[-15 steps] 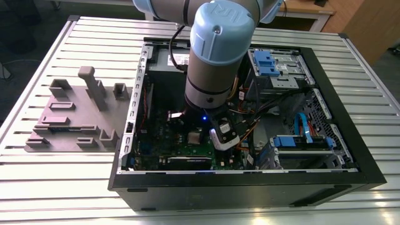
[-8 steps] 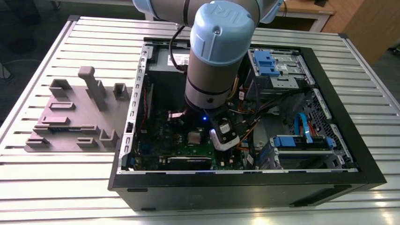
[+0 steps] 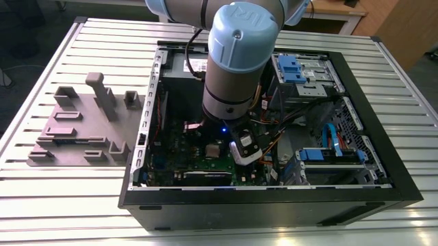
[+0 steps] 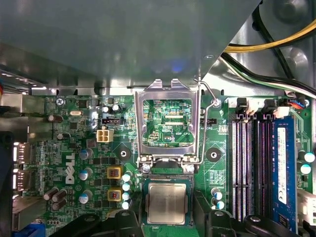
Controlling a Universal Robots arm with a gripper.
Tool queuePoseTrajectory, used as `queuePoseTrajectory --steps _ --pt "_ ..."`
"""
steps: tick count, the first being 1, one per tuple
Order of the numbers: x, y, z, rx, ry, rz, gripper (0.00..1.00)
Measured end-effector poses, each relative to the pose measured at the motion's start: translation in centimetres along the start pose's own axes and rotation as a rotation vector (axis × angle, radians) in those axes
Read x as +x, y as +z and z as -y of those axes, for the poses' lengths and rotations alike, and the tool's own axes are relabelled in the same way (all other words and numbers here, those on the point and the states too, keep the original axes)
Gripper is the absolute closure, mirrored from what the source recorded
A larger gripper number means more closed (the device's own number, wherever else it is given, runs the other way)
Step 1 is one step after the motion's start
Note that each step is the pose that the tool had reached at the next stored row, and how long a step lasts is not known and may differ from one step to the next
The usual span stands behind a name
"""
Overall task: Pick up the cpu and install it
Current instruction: 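Place the cpu into insertion slot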
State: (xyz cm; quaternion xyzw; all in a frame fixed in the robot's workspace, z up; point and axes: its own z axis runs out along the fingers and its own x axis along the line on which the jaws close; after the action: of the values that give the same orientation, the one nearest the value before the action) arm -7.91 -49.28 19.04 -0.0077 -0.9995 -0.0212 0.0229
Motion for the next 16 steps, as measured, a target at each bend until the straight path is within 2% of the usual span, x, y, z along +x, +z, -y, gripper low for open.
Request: queuePoseTrajectory --steps 3,4,16 --pt "0.0 0.04 0.0 -0.0001 0.0 0.0001 0.47" --pt "0.0 0.07 0.0 -0.0002 0.0 0.0002 0.41" --pt "0.0 0.23 -0.02 -0.0001 0.005 0.0002 0.42"
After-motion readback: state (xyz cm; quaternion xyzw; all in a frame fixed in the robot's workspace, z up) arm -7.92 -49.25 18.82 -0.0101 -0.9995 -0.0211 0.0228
